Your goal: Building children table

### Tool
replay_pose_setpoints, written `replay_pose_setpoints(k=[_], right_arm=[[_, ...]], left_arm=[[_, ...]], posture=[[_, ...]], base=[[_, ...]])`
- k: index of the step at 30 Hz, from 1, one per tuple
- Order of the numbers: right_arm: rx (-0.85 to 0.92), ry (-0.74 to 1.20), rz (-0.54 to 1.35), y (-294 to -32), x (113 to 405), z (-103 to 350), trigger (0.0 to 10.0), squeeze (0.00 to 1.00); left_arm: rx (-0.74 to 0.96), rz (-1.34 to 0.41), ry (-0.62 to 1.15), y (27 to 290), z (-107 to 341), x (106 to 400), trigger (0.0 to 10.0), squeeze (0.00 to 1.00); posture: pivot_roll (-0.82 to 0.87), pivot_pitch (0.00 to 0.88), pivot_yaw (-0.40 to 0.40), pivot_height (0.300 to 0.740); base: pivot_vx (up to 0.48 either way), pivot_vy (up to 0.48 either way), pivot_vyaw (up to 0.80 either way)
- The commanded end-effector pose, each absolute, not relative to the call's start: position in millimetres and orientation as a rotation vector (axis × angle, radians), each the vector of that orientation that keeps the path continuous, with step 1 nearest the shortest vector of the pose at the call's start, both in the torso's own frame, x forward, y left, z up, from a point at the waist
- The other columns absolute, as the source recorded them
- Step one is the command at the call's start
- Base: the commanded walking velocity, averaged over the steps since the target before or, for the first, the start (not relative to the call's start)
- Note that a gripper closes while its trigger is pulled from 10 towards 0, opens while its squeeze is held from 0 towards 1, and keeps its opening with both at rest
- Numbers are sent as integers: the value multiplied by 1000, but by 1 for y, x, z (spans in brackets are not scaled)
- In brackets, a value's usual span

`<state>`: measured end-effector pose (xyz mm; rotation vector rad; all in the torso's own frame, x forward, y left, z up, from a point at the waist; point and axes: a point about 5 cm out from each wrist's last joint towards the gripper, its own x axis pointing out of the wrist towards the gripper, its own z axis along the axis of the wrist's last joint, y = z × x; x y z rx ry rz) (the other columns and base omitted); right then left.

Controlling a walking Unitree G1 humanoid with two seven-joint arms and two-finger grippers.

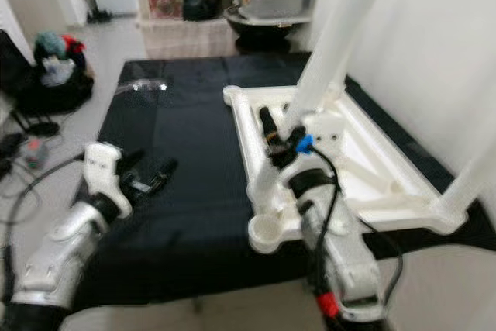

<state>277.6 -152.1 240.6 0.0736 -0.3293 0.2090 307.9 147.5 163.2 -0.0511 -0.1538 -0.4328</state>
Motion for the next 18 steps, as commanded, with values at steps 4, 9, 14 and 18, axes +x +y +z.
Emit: replay_pose_setpoints(k=[4,9,14,18], right_arm=[[53,-343,221,-153,277,244,10000,0],[47,-305,357,-153,276,250,10000,0],[5,-271,495,-153,272,254,10000,0],[-119,-212,644,-163,269,257,10000,0]], left_arm=[[-38,-428,-144,148,160,307,10000,0],[-34,-432,-141,148,159,307,10000,0],[-34,-437,-142,146,159,307,10000,0],[-33,-448,-143,143,158,308,10000,0]], posture=[[25,0,-31,740],[25,0,-31,740],[15,0,-23,740],[16,0,-30,740]], base=[[0,0,0],[0,0,0],[0,0,0],[0,0,0]])
